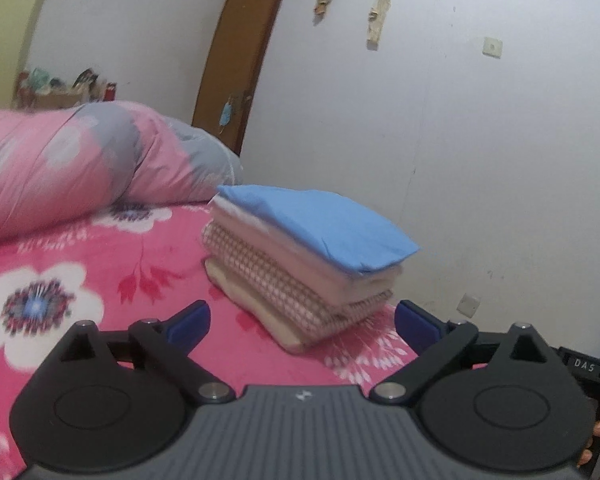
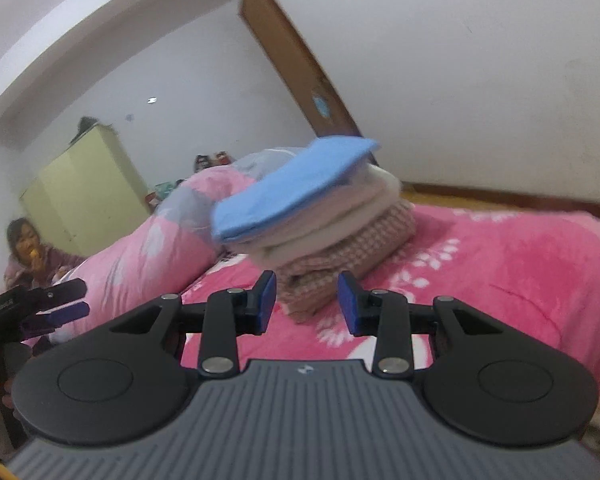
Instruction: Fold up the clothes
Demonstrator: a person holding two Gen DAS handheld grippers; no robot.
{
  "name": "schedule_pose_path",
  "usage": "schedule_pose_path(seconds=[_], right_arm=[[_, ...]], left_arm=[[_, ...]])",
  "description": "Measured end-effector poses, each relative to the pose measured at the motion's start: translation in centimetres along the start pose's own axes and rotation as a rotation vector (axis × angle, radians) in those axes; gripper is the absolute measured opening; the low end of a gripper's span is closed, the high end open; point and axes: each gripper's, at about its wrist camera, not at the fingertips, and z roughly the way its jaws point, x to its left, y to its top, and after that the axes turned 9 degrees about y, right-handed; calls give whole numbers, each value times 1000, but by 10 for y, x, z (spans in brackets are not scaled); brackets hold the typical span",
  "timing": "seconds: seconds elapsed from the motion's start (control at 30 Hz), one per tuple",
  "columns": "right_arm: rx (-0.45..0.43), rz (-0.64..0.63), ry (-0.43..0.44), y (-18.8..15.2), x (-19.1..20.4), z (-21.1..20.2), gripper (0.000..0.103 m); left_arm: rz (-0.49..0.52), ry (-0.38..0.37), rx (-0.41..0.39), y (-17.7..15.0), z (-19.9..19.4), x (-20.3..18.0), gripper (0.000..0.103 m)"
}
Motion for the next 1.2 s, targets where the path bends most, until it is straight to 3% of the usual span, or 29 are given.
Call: schedule_pose_path(seconds=[0.07,0.13,0.23,0.33,0.4,0.47,0.63,0.73,0.87,1.07,1.2], right_arm=[[-14,-53,24,4,20,-12,54],[-24,-100,45,4,40,-20,61],[-34,-162,13,-1,67,-28,69],[-32,-213,-29,-6,90,-33,85],[-12,-230,-50,-11,99,-33,85],[7,-243,-68,-16,106,-30,93],[112,-331,-117,-26,128,-20,95],[89,-312,-151,-23,136,-24,101],[84,-240,-172,-33,137,-28,102],[133,-75,-304,-59,132,-23,102],[111,-184,-432,-56,149,-26,102]], left_arm=[[-27,5,17,-6,-14,0,102],[-45,26,42,-14,-26,1,103],[-45,102,59,-21,-41,1,103],[-43,166,64,-24,-53,0,103],[-40,221,69,-25,-59,-2,103],[-43,274,82,-25,-64,-2,103],[-44,315,118,-31,-71,-2,103],[-41,351,118,-39,-76,-2,103],[-78,372,123,-48,-79,7,103],[-62,311,49,-48,-98,13,103],[-29,283,23,-47,-103,7,103]])
